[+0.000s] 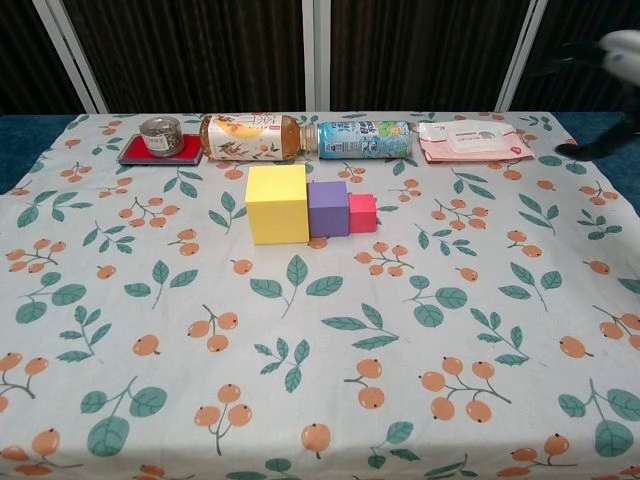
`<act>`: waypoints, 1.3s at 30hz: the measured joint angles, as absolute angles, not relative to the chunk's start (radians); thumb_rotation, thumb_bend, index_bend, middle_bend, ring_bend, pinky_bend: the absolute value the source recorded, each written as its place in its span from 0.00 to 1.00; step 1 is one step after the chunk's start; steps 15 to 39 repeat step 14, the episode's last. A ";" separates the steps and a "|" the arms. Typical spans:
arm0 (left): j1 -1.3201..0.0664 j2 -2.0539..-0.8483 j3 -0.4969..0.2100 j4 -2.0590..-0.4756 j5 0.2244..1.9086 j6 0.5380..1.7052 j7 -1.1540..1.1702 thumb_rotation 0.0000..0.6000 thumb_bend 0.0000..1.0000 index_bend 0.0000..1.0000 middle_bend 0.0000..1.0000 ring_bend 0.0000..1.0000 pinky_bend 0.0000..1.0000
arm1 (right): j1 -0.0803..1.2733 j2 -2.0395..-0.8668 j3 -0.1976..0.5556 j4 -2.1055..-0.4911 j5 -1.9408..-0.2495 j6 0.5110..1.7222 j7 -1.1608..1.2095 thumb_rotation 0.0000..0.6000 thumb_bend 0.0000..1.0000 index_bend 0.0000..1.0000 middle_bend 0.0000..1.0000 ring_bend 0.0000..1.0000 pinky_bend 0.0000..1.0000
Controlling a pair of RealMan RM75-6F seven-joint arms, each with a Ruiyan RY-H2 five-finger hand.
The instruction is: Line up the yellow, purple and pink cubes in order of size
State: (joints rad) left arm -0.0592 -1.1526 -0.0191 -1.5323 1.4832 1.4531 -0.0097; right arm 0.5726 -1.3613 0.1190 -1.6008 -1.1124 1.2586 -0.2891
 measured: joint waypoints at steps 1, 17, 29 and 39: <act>-0.061 -1.155 -0.021 -1.533 1.482 1.453 -0.005 1.00 0.01 0.26 0.25 0.14 0.19 | 0.543 -1.337 0.104 -1.614 -1.144 1.291 -0.254 1.00 0.18 0.13 0.10 0.00 0.00; -0.066 -1.176 -0.028 -1.543 1.480 1.464 0.038 1.00 0.01 0.26 0.25 0.14 0.19 | 0.222 -1.234 -0.068 -1.628 -1.451 1.587 -0.005 1.00 0.18 0.09 0.06 0.00 0.00; -0.066 -1.176 -0.028 -1.543 1.480 1.464 0.038 1.00 0.01 0.26 0.25 0.14 0.19 | 0.222 -1.234 -0.068 -1.628 -1.451 1.587 -0.005 1.00 0.18 0.09 0.06 0.00 0.00; -0.066 -1.176 -0.028 -1.543 1.480 1.464 0.038 1.00 0.01 0.26 0.25 0.14 0.19 | 0.222 -1.234 -0.068 -1.628 -1.451 1.587 -0.005 1.00 0.18 0.09 0.06 0.00 0.00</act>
